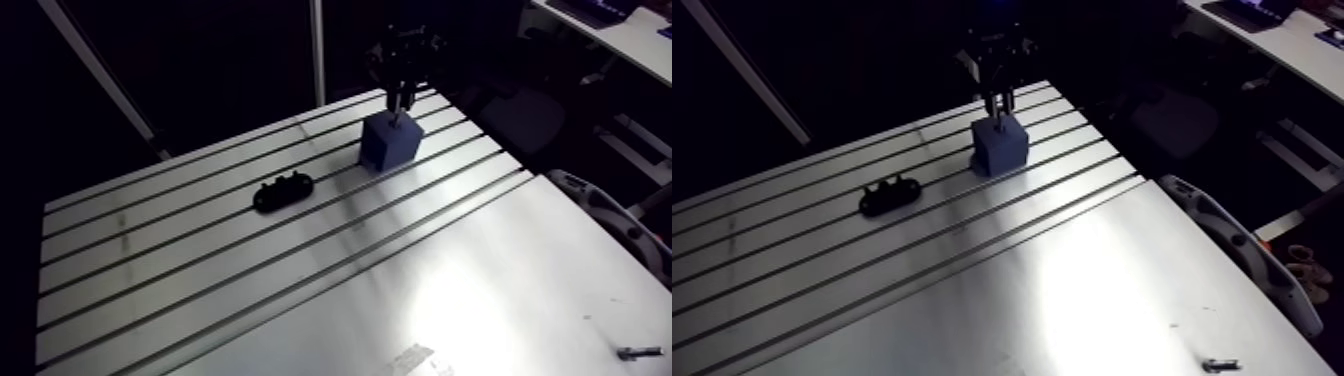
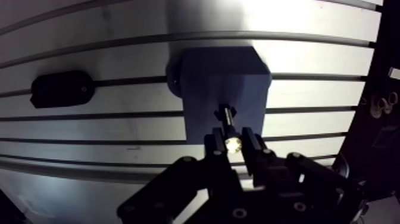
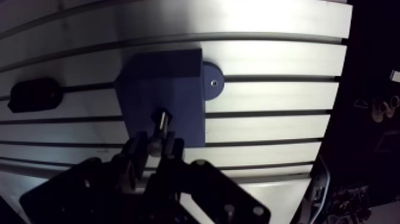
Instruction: Pick up the M10 bolt and insert it into the hex recess until seated.
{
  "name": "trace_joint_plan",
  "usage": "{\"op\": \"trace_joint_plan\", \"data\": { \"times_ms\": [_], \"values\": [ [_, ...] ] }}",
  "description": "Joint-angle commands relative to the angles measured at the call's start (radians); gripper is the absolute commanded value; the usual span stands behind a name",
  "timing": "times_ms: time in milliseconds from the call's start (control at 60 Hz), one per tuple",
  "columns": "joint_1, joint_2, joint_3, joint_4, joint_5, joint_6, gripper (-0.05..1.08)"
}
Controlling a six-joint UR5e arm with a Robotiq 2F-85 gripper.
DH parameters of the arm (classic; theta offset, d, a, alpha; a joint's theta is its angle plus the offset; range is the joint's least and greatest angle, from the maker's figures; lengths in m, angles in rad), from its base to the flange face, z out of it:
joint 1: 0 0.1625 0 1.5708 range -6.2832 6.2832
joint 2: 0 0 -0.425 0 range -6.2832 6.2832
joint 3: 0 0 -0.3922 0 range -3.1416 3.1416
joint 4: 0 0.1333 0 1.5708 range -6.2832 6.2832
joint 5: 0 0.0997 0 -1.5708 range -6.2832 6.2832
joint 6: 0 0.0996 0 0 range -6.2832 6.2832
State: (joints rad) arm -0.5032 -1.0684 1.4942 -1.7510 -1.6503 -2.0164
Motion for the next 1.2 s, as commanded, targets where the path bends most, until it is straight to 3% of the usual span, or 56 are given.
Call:
{"op": "trace_joint_plan", "data": {
  "times_ms": [17,1200],
  "values": [
    [0.000,0.000,0.002,-0.001,0.001,0.000,0.77],
    [0.003,0.003,0.001,-0.005,0.001,0.003,0.77]
  ]
}}
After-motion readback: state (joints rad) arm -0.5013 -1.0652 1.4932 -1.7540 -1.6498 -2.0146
